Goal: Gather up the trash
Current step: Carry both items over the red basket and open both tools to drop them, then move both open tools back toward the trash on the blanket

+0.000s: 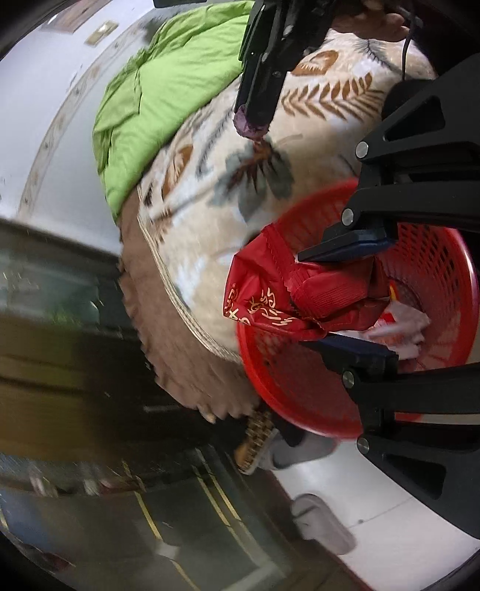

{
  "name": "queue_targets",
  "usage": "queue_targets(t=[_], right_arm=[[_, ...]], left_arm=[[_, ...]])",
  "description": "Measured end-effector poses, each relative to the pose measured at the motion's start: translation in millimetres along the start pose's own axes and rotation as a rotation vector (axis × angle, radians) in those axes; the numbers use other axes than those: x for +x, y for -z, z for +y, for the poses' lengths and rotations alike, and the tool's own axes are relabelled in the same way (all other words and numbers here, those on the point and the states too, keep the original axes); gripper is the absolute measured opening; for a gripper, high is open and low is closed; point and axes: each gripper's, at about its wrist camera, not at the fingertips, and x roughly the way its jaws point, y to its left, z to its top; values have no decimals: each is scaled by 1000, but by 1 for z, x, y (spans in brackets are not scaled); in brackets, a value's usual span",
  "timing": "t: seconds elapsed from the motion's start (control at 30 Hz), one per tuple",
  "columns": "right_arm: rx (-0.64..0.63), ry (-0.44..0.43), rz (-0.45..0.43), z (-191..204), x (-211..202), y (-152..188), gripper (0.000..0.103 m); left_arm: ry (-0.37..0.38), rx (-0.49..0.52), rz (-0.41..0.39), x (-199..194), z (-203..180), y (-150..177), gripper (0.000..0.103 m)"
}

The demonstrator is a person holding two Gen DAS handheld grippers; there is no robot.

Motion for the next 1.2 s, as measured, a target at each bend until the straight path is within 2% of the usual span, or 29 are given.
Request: queue_targets(t=[0.1, 0.13, 0.17, 0.2, 0.23, 0.27, 0.3, 0.47, 0.57, 0.67, 0.77, 0.9, 1.07, 1.2], right_arm=[[-32, -57, 43, 22, 23, -4, 30], [-40, -78, 58, 28, 29, -5, 30], [-53, -99, 79, 37, 38, -6, 31], [-59, -105, 91, 40, 44, -6, 33], [-61, -104, 94, 42, 46, -6, 37], [-55, -100, 86, 43, 45, -7, 50], [-43, -99, 65, 41, 43, -7, 59], [70, -88, -11, 8, 12, -6, 59], [129, -26, -53, -13, -12, 0, 59], [163, 105, -86, -38, -41, 16, 59], [256, 153, -104, -68, -67, 40, 59], [344, 234, -120, -100, -98, 72, 59], [451, 329, -146, -135, -132, 108, 59], [524, 445, -142, -162, -151, 136, 59]], left_arm=[[-1, -22, 13, 1, 9, 5, 39], [-10, -26, 11, 0, 10, 5, 47], [-29, -35, 6, -2, 12, 5, 62], [-44, -49, -3, -4, 15, 6, 68], [-49, -62, -15, -7, 16, 7, 70], [-48, -69, -25, -9, 18, 6, 70], [-56, -66, -28, -10, 18, 6, 70], [-126, 18, -65, -15, -13, -3, 70], [-113, 48, -68, -11, -37, -9, 70], [-36, 80, -21, 0, -67, -11, 70], [37, 127, 38, 12, -101, -10, 70], [50, 259, 17, 19, -154, -5, 70], [99, 368, 21, 29, -212, -1, 70], [150, 448, 2, 29, -256, 5, 70]])
